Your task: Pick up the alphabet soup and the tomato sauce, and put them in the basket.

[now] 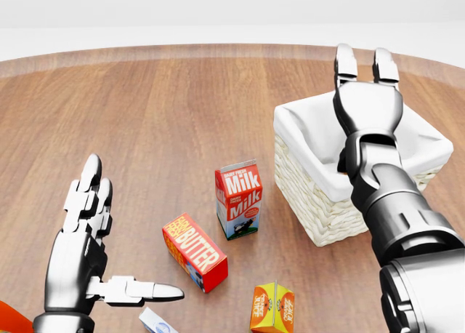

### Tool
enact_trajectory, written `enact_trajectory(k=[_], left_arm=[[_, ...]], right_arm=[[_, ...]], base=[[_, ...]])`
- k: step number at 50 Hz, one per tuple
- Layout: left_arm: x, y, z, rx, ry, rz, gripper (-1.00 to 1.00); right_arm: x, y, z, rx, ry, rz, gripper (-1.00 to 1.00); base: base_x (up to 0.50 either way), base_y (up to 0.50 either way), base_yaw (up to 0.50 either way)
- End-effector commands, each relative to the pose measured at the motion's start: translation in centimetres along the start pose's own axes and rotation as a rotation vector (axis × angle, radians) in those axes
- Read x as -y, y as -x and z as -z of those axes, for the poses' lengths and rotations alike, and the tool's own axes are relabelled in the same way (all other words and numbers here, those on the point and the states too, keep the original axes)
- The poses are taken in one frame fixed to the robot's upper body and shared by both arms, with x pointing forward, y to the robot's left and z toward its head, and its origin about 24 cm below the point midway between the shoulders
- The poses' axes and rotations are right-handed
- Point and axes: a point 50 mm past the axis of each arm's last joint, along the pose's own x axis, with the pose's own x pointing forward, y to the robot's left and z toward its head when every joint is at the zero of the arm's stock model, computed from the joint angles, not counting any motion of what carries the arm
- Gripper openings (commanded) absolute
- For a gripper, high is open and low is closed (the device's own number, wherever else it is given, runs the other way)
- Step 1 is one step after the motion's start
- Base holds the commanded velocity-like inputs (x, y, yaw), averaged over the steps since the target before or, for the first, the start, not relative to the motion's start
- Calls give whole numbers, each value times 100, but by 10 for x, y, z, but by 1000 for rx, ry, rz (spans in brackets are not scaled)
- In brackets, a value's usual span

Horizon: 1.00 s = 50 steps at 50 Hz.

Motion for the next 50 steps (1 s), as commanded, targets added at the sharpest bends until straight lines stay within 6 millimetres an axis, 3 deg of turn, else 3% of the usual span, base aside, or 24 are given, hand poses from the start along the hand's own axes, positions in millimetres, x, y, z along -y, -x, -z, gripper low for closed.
enact_trajectory(k=[1, 25, 31, 40, 50], left_arm=[[-1, -1, -2, 7, 2, -5, 100], [-1, -1, -2, 10, 2, -5, 100], [-1, -1, -2, 10, 2, -5, 100], [-1, -1, -2, 10, 2, -5, 100], [0, 1, 2, -10, 2, -4, 100]], right_arm=[[0, 0, 5, -30, -31, 7, 100], [14, -6, 9, -122, -335, 60, 100], [15, -7, 7, -130, -479, 58, 100], [24, -12, -3, -113, -719, 36, 100], [39, -17, -14, -76, -766, 46, 100]], base=[[0, 0, 0], [0, 0, 0], [0, 0, 0], [0, 0, 0], [0, 0, 0]])
